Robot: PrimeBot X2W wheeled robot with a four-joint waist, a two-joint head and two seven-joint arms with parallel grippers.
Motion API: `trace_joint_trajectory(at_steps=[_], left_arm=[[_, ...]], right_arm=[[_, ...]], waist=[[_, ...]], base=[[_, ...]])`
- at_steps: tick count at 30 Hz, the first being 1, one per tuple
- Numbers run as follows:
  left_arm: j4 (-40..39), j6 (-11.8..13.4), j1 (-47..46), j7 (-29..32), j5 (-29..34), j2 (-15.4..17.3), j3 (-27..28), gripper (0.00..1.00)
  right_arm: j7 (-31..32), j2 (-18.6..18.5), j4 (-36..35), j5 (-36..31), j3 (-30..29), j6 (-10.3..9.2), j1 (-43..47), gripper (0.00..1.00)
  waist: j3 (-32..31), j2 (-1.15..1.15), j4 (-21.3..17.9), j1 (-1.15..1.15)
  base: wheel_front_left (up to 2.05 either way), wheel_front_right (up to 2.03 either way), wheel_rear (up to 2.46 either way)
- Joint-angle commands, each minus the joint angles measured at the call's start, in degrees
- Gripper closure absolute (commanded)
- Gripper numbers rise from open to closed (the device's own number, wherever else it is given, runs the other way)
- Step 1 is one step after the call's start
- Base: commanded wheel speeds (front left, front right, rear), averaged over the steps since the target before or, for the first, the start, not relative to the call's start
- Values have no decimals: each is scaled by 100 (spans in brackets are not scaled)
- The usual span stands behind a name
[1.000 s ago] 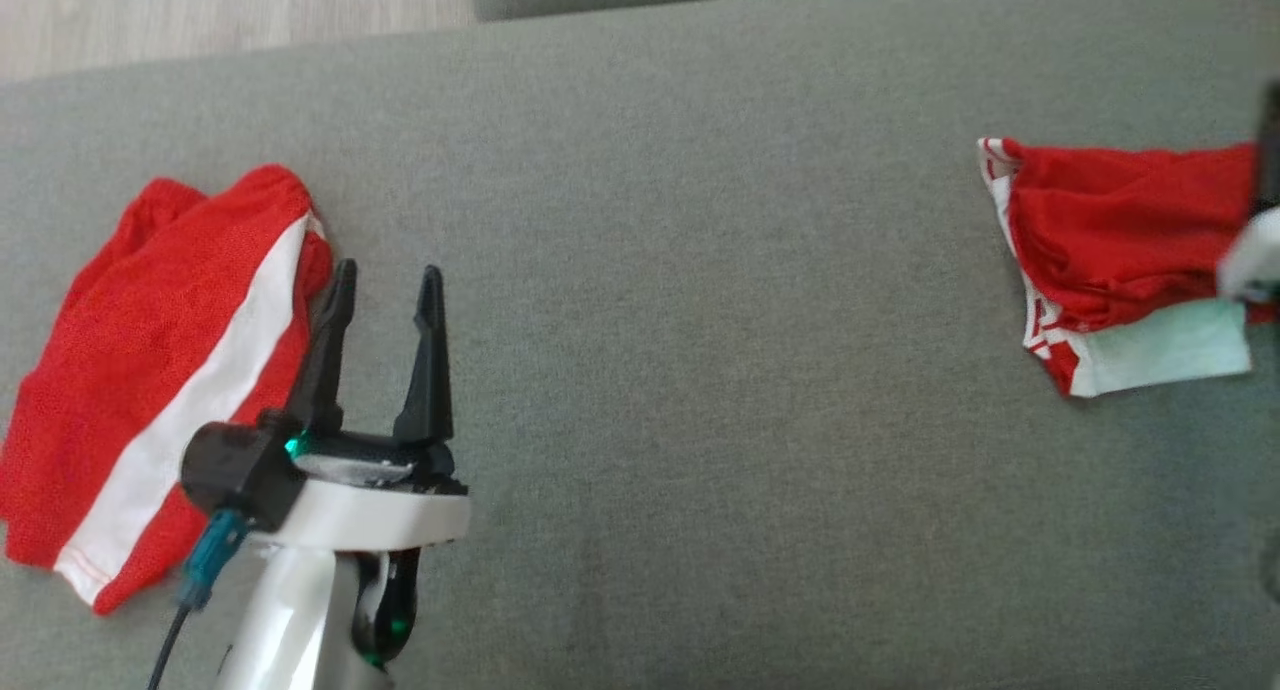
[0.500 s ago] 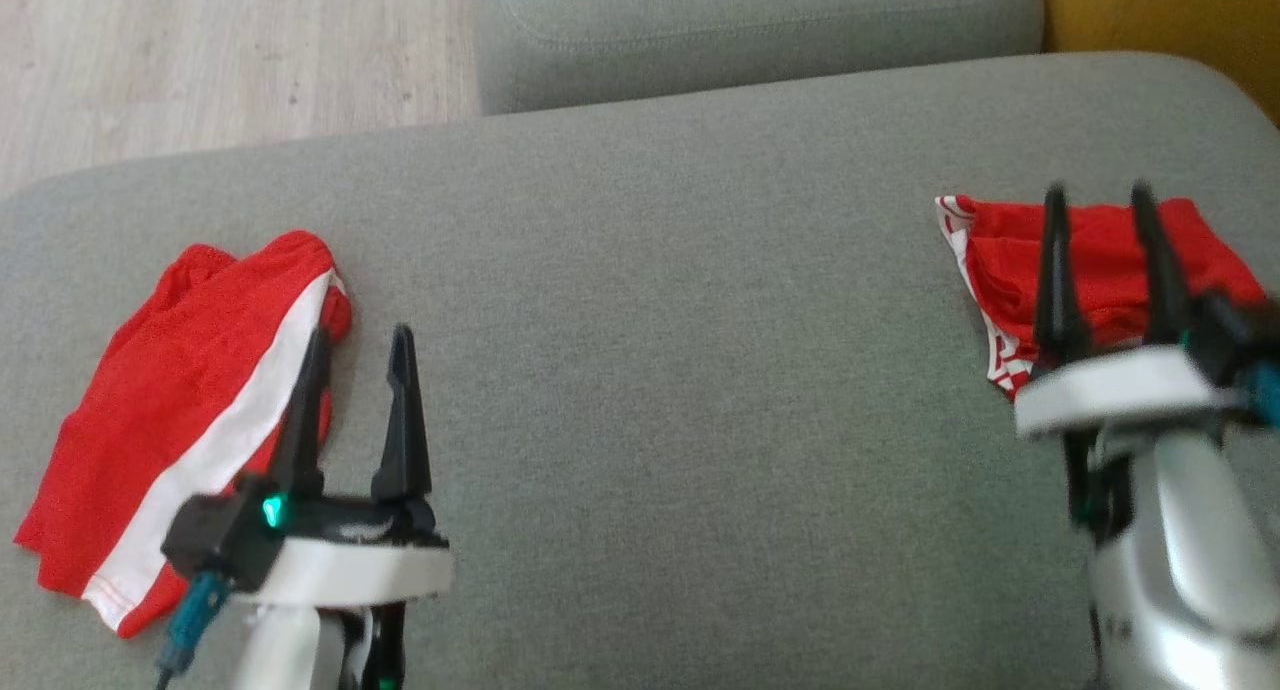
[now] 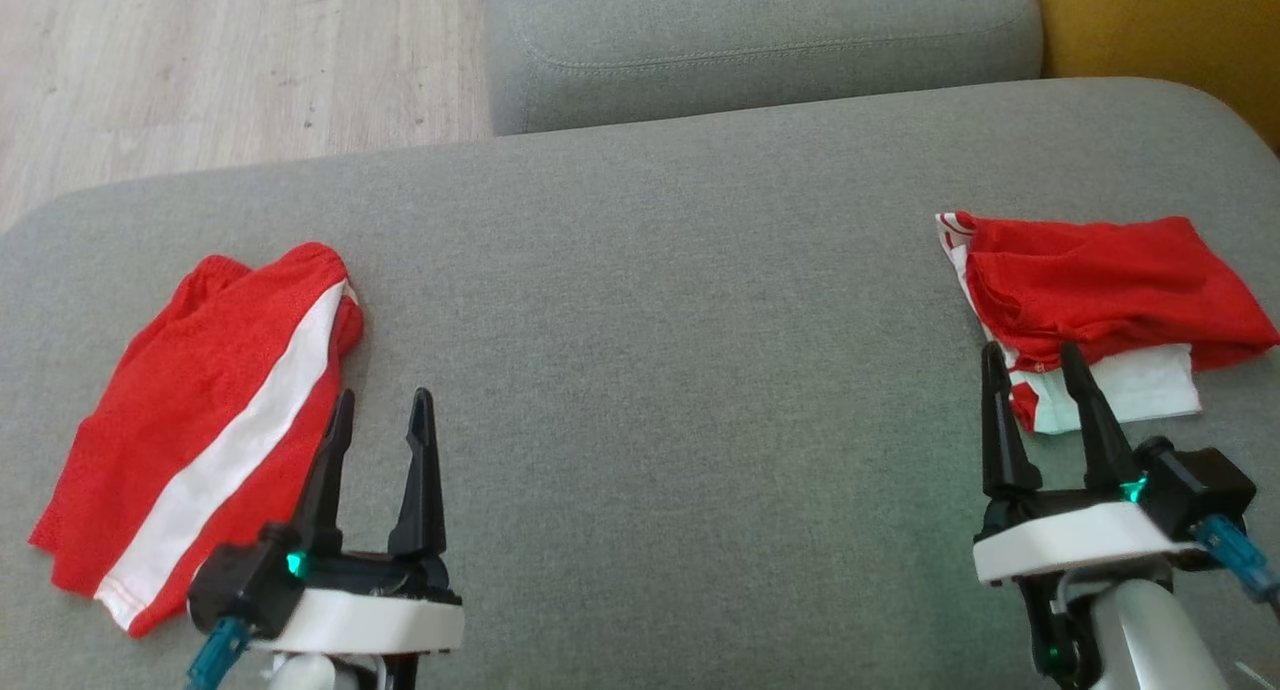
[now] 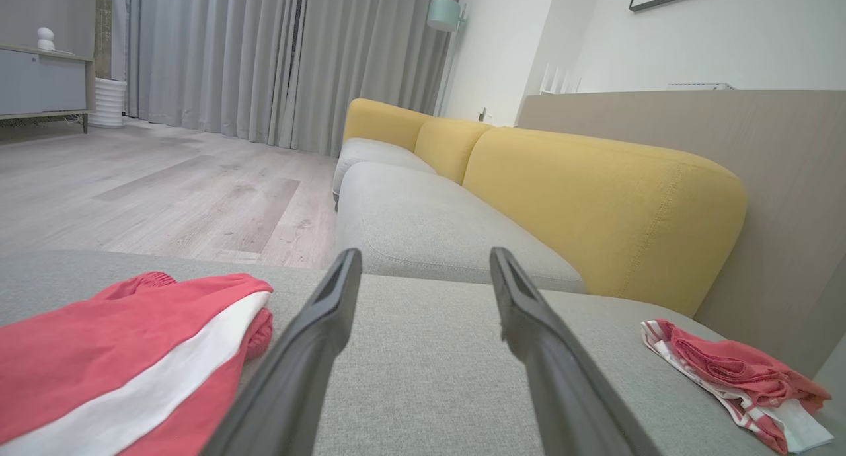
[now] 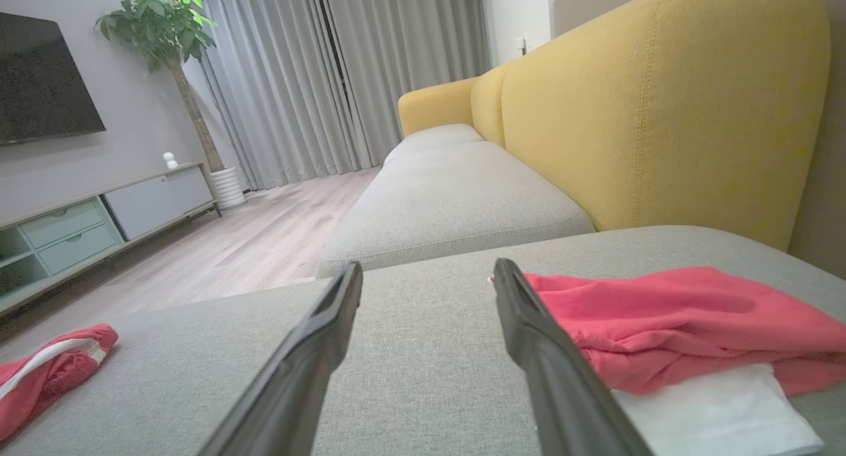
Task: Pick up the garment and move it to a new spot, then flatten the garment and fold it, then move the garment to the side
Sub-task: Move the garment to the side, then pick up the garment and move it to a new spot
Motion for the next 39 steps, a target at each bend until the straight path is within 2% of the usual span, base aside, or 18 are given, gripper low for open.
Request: trace_joint_trajectory(at_steps=[1,13,18,26,31,39], left_arm=[[-165,62,-176,-29,-51,13,178,0],[-176,68,-194,-29,-43,13,209,0],[-140,99,-231,-29,-40,13,217,0],[-52,143,-229,-29,51,13,417,0],[85,286,-146,-29,219,13,583,0],[84,255,-52,-29,307,12,813,0]], right_arm=[[-63,-19,-249,-39,161,-4,-103,0],[-63,-19,-291,-23,109,-4,-139,0],[-63,-18,-275,-6,141,-4,-117,0],[-63,-18,-169,43,436,-4,-54,0],[-63,-18,-67,164,688,-4,44,0],[-63,-18,-19,370,873,-4,159,0]], waist=[[10,0,3,1],[48,0,4,1],[76,0,136,1],[-63,0,832,1],[-184,0,1367,1],[-304,0,2031,1]], base=[[0,0,0],[0,0,0],[0,0,0],[0,0,0],[0,0,0],[0,0,0]])
